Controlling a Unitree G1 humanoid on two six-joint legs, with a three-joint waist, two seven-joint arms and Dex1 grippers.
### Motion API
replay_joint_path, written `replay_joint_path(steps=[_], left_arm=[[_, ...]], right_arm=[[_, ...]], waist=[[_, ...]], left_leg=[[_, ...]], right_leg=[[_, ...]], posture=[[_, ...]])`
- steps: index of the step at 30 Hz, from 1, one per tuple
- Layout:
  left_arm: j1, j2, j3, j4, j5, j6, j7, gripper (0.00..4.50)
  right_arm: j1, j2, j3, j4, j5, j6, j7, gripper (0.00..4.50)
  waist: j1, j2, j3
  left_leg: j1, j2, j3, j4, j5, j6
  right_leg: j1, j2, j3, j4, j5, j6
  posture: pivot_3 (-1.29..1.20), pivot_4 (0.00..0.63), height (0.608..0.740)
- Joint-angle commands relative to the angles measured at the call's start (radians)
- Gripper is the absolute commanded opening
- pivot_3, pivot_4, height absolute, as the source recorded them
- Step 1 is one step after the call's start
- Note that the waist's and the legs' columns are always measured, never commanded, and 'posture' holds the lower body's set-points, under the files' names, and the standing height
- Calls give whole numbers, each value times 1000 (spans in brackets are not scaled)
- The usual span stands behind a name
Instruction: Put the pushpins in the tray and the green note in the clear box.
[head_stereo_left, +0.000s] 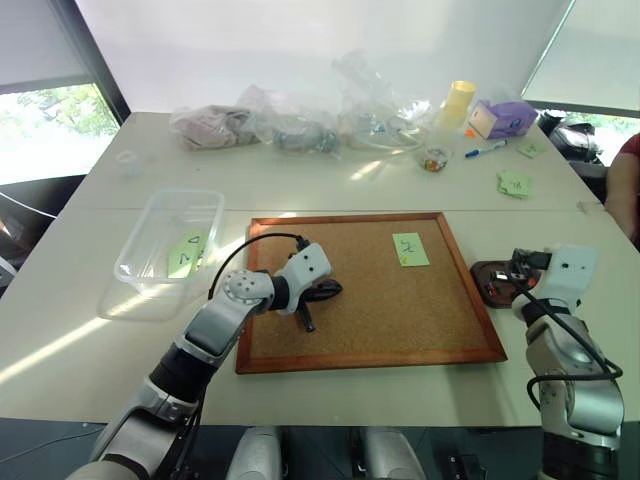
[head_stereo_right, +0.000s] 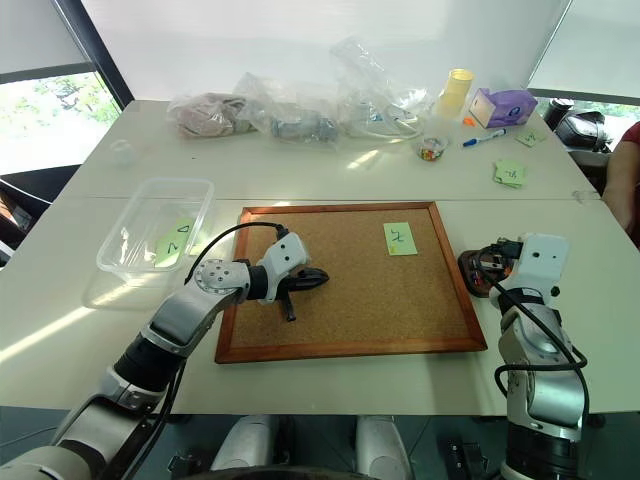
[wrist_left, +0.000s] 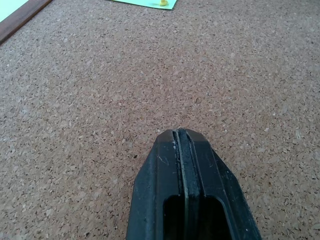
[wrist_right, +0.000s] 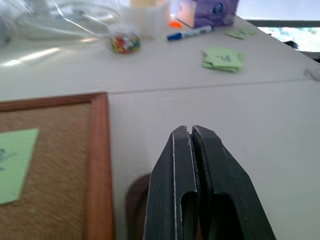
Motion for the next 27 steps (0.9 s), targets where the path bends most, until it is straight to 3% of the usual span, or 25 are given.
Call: replay_joint_path(steps=[1, 9, 13, 17, 19, 27], left_arm=[[14, 6, -27, 44, 34, 16, 6, 0], [18, 8, -28, 36, 32, 21, 7, 0], [20, 10, -27, 30, 32, 25, 8, 0], [21, 10, -28, 29, 32, 26, 9, 0], [21, 9, -28, 30, 32, 26, 9, 0], [15, 5, -29, 36, 32, 21, 13, 0]], right_arm=[[1, -12, -2, 4, -20, 13, -2, 19], [17, -27, 21, 49, -62, 27, 13, 19], [15, -16, 3, 49, -50, 31, 14, 1359], [18, -10, -4, 41, -47, 29, 10, 3579], [20, -4, -8, 34, -43, 29, 6, 4461], [-10, 44, -66, 4, 36, 56, -15, 4461]], waist=[[0, 0, 0], [0, 0, 0], [0, 0, 0], [0, 0, 0], [0, 0, 0], [0, 0, 0]], left_leg=[[0, 0, 0, 0, 0, 0], [0, 0, 0, 0, 0, 0], [0, 0, 0, 0, 0, 0], [0, 0, 0, 0, 0, 0], [0, 0, 0, 0, 0, 0], [0, 0, 0, 0, 0, 0]], right_leg=[[0, 0, 0, 0, 0, 0], [0, 0, 0, 0, 0, 0], [0, 0, 0, 0, 0, 0], [0, 0, 0, 0, 0, 0], [0, 0, 0, 0, 0, 0], [0, 0, 0, 0, 0, 0]], posture=[[0, 150, 737], [0, 150, 737], [0, 150, 737], [0, 150, 737], [0, 150, 737], [0, 150, 737]])
